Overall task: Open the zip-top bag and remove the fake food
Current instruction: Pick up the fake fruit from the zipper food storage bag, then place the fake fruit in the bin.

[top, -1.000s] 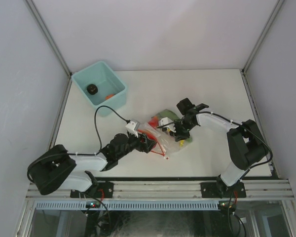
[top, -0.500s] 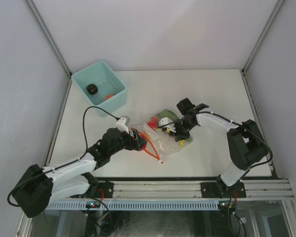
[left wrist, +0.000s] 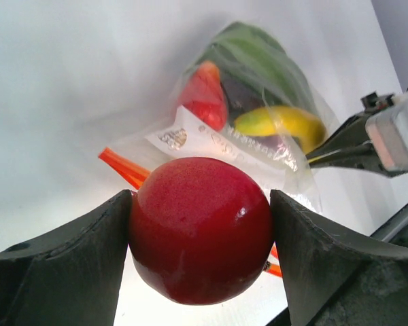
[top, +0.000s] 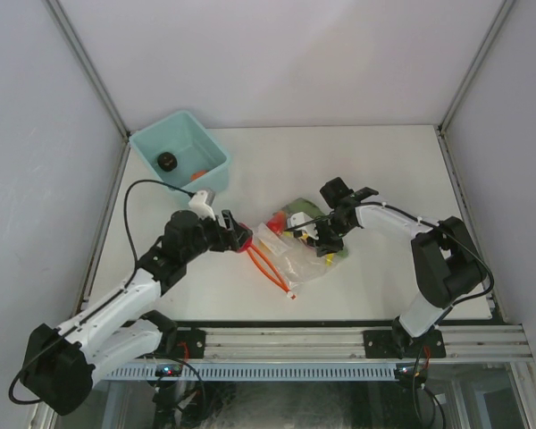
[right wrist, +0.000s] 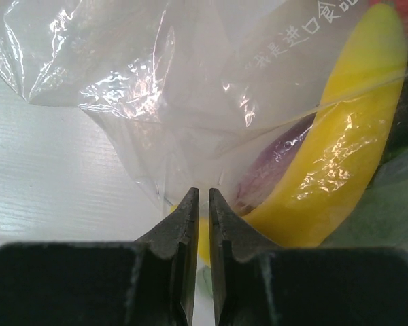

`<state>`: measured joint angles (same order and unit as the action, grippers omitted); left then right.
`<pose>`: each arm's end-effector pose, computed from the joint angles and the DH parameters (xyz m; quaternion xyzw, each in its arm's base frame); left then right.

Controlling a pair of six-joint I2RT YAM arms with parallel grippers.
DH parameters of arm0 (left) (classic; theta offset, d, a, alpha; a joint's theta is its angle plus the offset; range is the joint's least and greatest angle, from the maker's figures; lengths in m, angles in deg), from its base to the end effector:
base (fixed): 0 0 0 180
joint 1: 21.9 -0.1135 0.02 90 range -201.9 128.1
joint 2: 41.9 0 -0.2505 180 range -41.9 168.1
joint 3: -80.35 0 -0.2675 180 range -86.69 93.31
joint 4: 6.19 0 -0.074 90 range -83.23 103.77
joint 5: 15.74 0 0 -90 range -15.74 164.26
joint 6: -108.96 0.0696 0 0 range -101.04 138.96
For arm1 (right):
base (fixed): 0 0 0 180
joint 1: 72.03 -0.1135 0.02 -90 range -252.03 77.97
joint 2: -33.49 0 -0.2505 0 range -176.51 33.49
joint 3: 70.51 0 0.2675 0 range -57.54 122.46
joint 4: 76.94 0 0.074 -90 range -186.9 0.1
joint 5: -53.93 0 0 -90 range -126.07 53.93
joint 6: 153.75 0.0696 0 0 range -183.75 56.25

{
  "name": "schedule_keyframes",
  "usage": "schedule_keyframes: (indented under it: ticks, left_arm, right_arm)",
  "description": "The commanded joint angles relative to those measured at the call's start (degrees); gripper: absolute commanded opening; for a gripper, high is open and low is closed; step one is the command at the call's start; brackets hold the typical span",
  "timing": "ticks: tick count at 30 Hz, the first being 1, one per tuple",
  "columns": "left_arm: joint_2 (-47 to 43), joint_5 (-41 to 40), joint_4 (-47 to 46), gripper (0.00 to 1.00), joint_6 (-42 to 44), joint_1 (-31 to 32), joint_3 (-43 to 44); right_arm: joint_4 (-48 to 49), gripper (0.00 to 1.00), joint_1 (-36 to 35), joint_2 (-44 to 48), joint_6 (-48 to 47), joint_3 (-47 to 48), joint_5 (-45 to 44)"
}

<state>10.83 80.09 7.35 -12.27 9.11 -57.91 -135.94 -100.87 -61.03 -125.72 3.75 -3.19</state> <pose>0.2202 -0.1406 0.2024 0.0259 0.8401 -0.3157 0.4402 0.2580 0.1852 0.1405 -0.6986 0.6516 0.2445 0.1664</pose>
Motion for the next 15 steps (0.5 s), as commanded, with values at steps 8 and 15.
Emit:
schedule_keyframes:
  ticks: [8, 15]
  left_arm:
    - [0.68, 9.10, 2.49, 0.23, 4.15, -12.60, 11.31]
    - [3.55, 11.83, 1.55, 0.22, 2.60, -19.66, 16.48]
  right_arm:
    - [-0.89, 0.11, 0.66, 3.67, -0.98, 1.90, 3.30]
    - [-1.70, 0.11, 1.03, 4.70, -1.58, 1.90, 4.19]
